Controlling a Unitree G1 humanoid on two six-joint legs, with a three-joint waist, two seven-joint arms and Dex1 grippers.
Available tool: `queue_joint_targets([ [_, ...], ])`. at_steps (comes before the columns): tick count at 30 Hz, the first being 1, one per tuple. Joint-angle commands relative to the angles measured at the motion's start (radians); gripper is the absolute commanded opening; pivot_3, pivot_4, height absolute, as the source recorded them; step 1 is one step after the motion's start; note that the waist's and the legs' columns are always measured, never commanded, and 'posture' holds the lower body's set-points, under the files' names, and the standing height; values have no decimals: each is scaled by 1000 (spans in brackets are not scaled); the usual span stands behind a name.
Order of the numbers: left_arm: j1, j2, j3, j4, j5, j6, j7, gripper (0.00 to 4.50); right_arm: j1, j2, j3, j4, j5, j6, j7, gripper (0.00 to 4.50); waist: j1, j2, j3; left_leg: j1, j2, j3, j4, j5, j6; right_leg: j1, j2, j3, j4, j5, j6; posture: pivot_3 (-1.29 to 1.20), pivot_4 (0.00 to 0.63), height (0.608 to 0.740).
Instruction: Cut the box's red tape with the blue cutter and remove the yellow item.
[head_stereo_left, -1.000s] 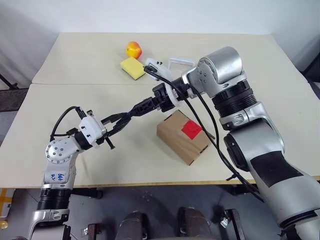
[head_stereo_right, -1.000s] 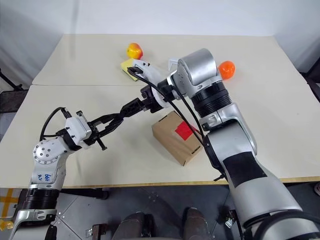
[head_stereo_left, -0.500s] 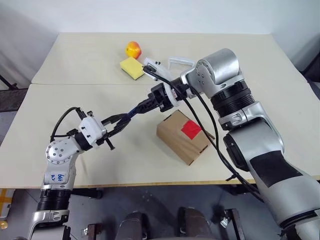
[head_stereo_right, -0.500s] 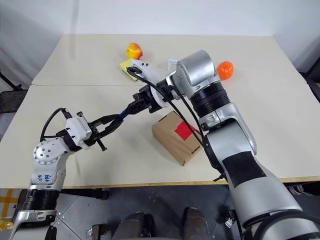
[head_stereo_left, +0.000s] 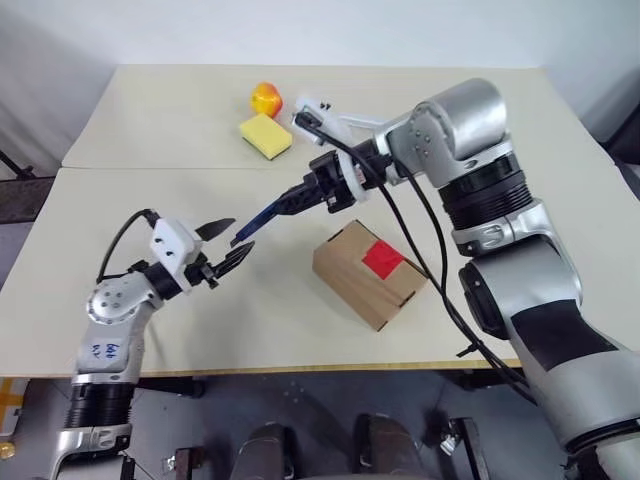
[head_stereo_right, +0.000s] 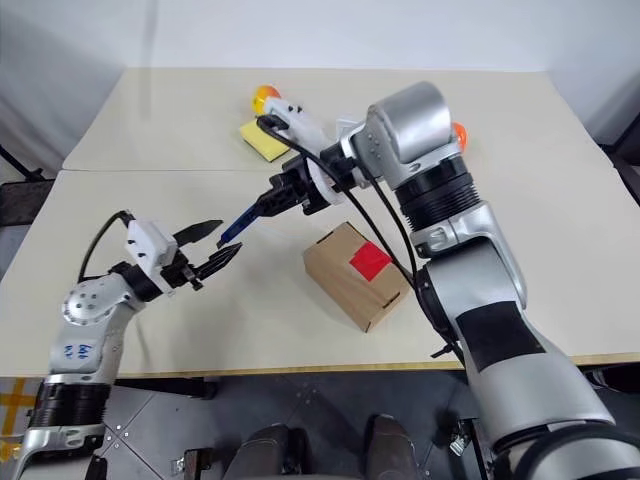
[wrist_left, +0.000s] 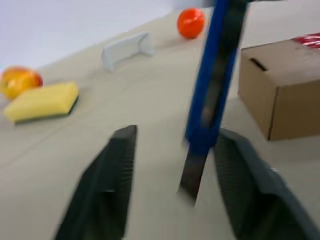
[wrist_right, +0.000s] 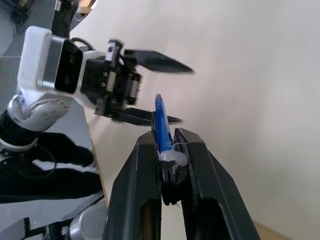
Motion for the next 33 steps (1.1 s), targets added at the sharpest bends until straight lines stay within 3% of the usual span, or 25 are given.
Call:
queue_joint_targets([
  [1, 92, 56, 140, -85, -89, 61, -6, 3793, -1, -63, -89, -92, 36, 24, -29, 147, -3, 0, 0, 0, 0, 0, -1, 0, 0, 0, 0, 0, 0, 0, 0, 0, 150, 740],
  [3, 152, 61, 183, -87, -110, 85, 2, 4429, 10, -83, -114, -115, 43, 31, -52, 147, -5, 0, 0, 0, 0, 0, -2, 0, 0, 0, 0, 0, 0, 0, 0, 0, 150, 740],
  [4, 194, 51, 186, -93, -119, 94, -1, 4500, 17, -92, -130, -127, 48, 33, -62, 147, -5, 0, 0, 1, 0, 0, -2, 0, 0, 0, 0, 0, 0, 0, 0, 0, 150, 740],
  [9, 295, 5, 114, -230, -128, 131, 5, 4500, 61, -144, -173, -201, 77, 30, -73, 147, 8, -1, 0, 1, -1, 0, -2, 0, 0, 0, 0, 1, -1, 0, 0, 0, 150, 740],
  [15, 138, -106, -120, -398, -153, 277, 67, 4500, 140, -232, -250, -320, 116, 43, -116, 147, 37, -1, 0, -4, -1, -4, 5, 0, 0, 2, 0, 3, -1, 0, 0, 0, 150, 740],
  [18, -2, -149, -230, -350, -110, 336, 78, 3914, 178, -287, -300, -353, 126, 44, -146, 147, 40, -2, 0, -4, -2, -4, 6, 0, 0, 3, 0, 2, -1, 0, 0, 0, 150, 740],
  [30, -422, -175, -430, -58, 29, 387, -37, 23, 350, -409, -450, -577, 176, 161, -291, 147, 42, -2, 0, -6, -1, 3, 6, 0, 0, 0, 1, 0, -5, 0, 0, 0, 150, 740],
  [33, -506, -175, -471, 19, 59, 406, -92, 0, 397, -417, -466, -643, 186, 193, -326, 147, 40, -1, 0, -7, -1, 3, 5, 0, 0, 0, 1, 0, -7, 0, 0, 0, 150, 740],
])
